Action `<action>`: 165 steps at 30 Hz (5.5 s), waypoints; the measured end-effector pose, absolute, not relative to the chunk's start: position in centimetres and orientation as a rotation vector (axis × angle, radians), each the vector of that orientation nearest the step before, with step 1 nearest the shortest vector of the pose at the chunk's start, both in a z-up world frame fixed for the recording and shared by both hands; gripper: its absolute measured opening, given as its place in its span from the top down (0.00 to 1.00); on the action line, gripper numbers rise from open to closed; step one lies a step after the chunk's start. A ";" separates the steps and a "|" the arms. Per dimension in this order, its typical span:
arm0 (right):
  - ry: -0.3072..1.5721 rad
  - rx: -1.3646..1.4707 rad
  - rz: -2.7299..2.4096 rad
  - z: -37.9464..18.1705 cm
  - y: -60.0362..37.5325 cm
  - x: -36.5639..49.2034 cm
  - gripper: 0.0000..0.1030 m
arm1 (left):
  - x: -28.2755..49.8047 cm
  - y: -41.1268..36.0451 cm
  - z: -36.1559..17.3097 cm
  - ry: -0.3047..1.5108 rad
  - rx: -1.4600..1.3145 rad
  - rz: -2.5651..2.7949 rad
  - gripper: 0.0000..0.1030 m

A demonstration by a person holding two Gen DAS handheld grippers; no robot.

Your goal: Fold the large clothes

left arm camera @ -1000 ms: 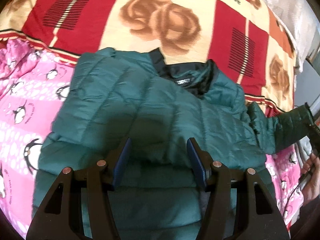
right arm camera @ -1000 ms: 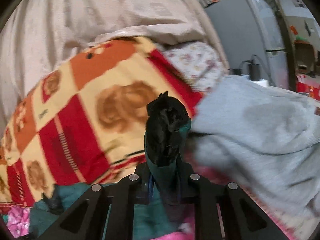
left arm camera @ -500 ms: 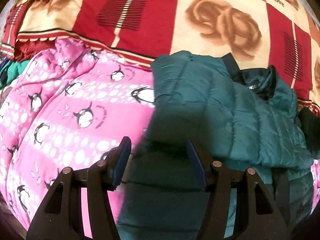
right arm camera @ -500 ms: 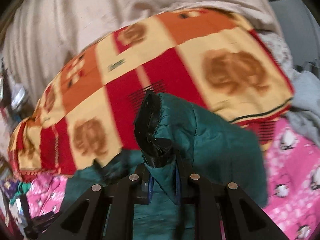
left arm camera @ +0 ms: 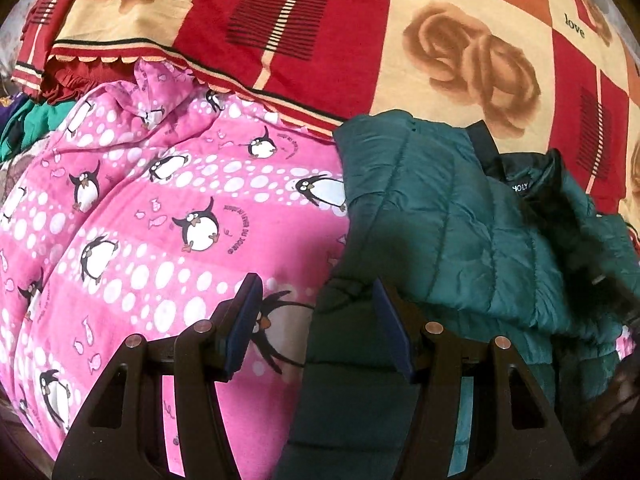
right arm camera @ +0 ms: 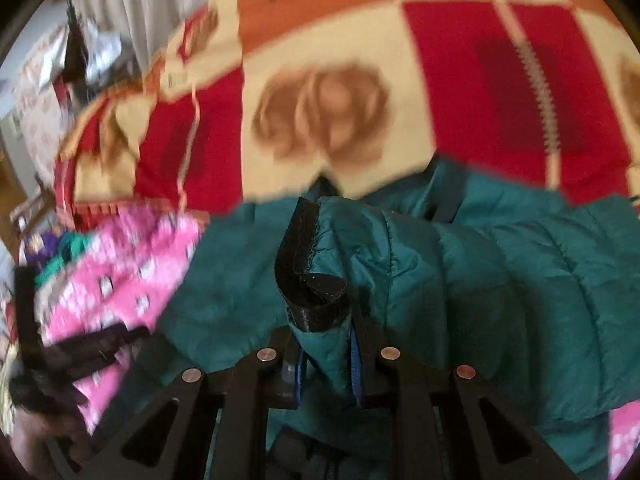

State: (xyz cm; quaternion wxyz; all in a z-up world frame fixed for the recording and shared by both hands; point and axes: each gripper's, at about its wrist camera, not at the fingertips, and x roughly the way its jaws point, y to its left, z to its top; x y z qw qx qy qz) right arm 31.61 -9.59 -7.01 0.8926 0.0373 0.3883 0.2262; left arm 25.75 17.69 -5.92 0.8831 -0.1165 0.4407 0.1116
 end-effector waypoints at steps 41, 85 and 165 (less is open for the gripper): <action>1.041 0.074 0.059 -9.8 -29.7 22.2 0.40 | 32.3 1.0 -4.2 0.803 -0.253 -0.390 0.89; 0.944 0.060 0.258 -10.9 -24.0 35.2 0.45 | 32.3 9.3 -7.1 0.942 -0.144 0.038 0.87; 0.738 -0.054 0.285 -4.3 -13.2 32.3 0.41 | 31.6 7.6 -6.2 0.851 -0.254 -0.069 0.25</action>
